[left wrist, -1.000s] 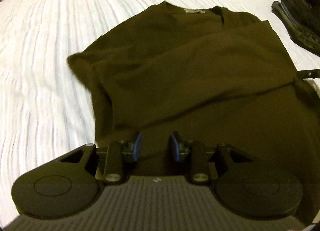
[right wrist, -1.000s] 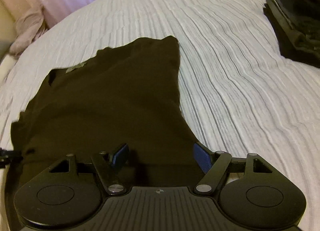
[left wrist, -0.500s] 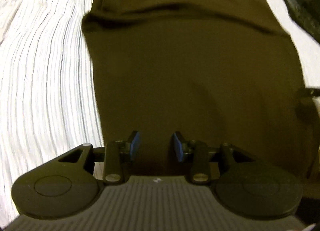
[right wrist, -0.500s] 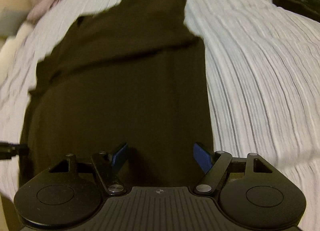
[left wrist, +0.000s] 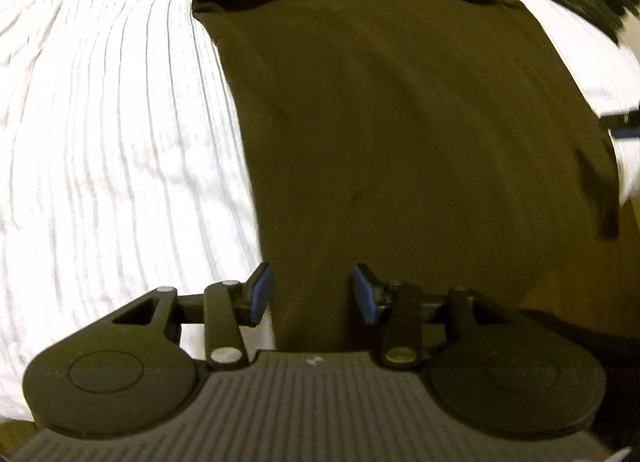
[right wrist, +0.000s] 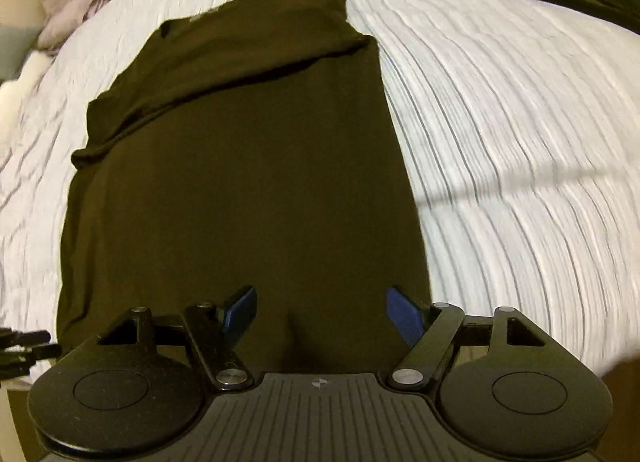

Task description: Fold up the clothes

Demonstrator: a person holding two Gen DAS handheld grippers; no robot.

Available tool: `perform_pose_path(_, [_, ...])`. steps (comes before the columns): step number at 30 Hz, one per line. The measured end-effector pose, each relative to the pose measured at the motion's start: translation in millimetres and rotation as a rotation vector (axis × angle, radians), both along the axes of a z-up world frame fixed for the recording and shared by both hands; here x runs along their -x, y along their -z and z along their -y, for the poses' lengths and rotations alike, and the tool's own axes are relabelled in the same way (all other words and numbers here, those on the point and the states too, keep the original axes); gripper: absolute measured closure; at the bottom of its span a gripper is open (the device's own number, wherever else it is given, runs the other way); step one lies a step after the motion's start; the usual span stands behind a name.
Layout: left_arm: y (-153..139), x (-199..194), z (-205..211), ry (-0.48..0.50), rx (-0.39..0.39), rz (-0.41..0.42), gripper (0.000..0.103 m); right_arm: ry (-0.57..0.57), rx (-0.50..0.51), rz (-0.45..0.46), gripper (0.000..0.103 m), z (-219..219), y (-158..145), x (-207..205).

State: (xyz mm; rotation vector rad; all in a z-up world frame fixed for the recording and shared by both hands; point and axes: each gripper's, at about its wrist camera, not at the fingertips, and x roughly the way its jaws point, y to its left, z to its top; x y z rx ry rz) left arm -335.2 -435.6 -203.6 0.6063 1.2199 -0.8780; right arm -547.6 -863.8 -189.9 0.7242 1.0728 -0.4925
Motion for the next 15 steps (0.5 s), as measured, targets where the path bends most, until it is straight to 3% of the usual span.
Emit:
perform_pose_path(6, [-8.1,38.0,-38.8,0.191,-0.002,0.138,0.061,0.112,0.035,0.013,0.028,-52.9,-26.0,35.9])
perform_pose_path(12, [10.7,107.8,-54.3,0.594,-0.050,0.361,0.056,0.102,0.045,-0.016,0.028,-80.9,-31.4,47.4])
perform_pose_path(15, [34.4,140.3,-64.4,0.797,-0.083,0.476,0.056,0.065,0.049,-0.028,0.028,-83.2,-29.4,52.8])
